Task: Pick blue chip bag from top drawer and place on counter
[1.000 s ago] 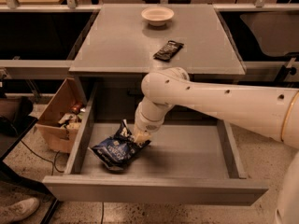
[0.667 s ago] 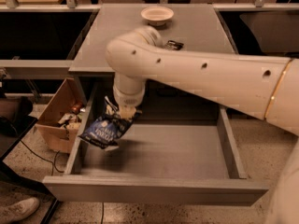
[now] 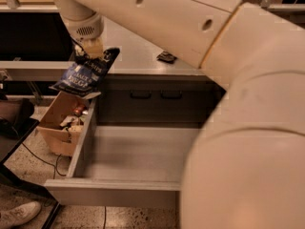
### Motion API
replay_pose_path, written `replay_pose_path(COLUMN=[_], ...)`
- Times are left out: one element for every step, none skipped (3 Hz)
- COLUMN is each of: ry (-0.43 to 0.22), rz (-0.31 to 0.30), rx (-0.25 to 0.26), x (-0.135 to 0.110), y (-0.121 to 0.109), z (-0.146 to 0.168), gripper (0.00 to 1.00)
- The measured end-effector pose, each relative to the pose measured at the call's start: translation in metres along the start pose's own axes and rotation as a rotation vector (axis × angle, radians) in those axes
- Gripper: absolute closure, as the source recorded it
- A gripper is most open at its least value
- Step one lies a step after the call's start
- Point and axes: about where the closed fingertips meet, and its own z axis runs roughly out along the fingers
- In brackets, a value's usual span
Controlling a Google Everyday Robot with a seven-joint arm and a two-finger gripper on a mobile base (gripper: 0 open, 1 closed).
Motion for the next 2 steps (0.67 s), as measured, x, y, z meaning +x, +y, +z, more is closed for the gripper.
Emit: replay_pose_path(ry=[0.092, 0.121], rz=[-0.026, -0.033], rx=[0.008, -0.011], x=[-0.007, -0.014], y=[-0.045, -0.081], z=[-0.021, -0.007], gripper=[1.0, 1.0])
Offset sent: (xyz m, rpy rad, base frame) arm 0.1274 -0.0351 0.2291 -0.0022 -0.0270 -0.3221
